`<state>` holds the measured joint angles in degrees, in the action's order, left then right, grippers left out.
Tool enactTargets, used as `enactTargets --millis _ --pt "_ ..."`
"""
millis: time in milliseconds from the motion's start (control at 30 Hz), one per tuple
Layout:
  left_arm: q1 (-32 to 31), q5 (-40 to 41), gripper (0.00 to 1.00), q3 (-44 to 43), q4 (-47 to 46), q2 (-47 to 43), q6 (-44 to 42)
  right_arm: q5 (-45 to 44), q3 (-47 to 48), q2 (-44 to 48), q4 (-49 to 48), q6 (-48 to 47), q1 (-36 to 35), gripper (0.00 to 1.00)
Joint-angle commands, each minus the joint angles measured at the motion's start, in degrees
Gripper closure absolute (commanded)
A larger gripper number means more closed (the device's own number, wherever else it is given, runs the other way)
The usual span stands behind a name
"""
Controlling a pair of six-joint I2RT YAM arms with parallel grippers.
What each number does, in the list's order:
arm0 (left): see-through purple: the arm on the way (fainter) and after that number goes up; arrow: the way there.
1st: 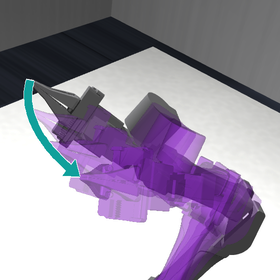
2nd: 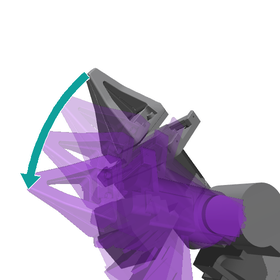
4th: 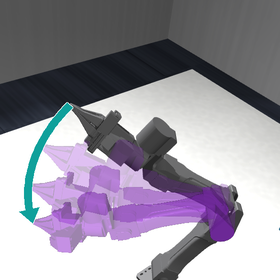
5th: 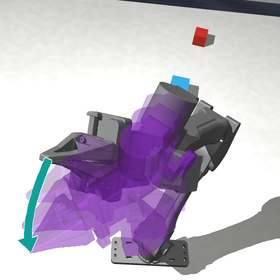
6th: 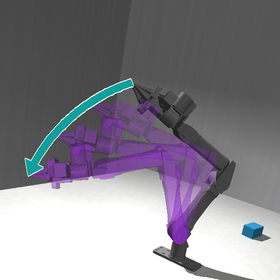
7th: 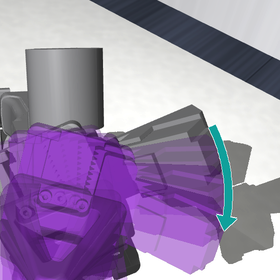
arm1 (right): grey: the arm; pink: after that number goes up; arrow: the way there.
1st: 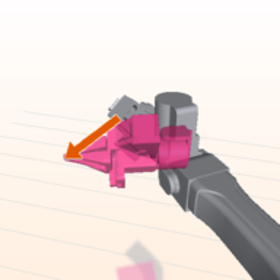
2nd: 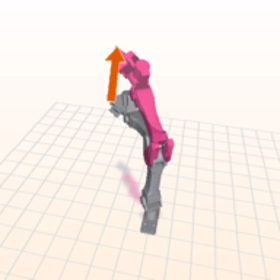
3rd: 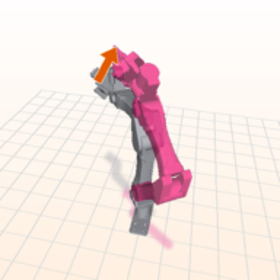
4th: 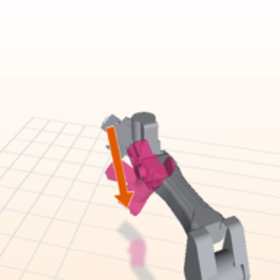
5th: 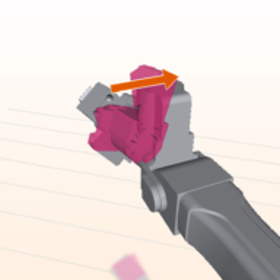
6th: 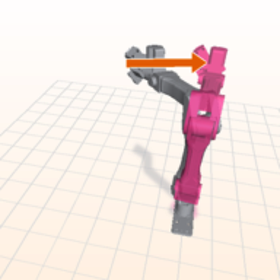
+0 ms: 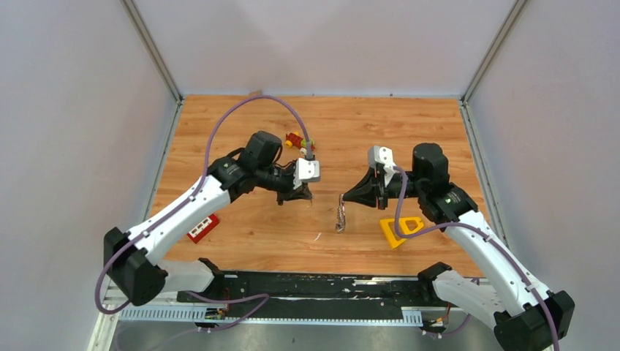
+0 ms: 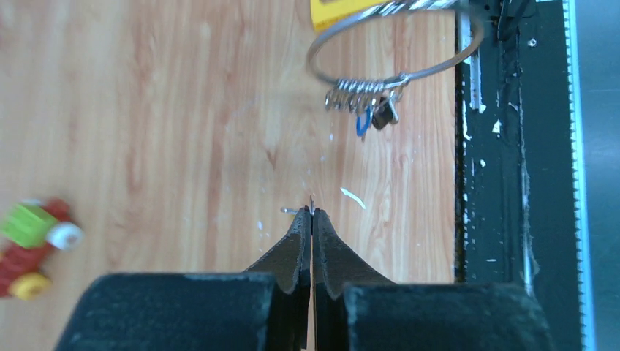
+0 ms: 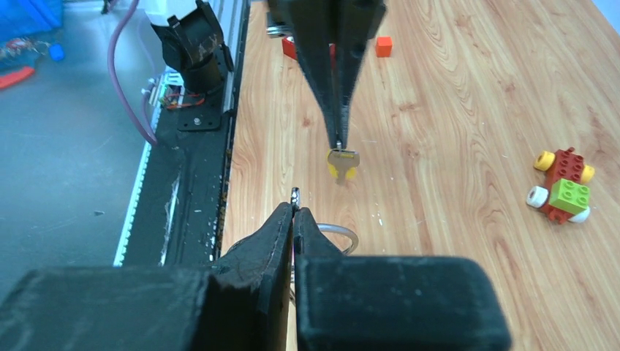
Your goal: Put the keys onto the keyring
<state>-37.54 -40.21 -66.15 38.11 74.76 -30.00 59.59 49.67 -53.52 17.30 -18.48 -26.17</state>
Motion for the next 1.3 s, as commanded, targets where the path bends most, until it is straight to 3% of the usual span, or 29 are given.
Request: enactTargets --millis 0,267,533,1267 --pt "-6.03 7.89 1.0 0.2 -6.54 -7.75 -6.36 2.61 4.0 -2.16 -5.83 6.79 -0.44 1.0" --pt "-14.99 21.64 1.0 1.66 -11.06 -13.65 -17.01 -2.66 6.96 -7.07 -10.32 17.53 -1.67 1.0" --pt "-20.24 31.56 1.0 3.3 -15.11 -14.37 -18.23 -3.29 9.17 -11.33 -13.7 26.23 -1.66 1.0" --pt "-22.4 34.27 1.0 1.53 -16.84 -13.92 -19.85 3.18 2.77 -14.14 -28.3 35.16 -1.68 1.0"
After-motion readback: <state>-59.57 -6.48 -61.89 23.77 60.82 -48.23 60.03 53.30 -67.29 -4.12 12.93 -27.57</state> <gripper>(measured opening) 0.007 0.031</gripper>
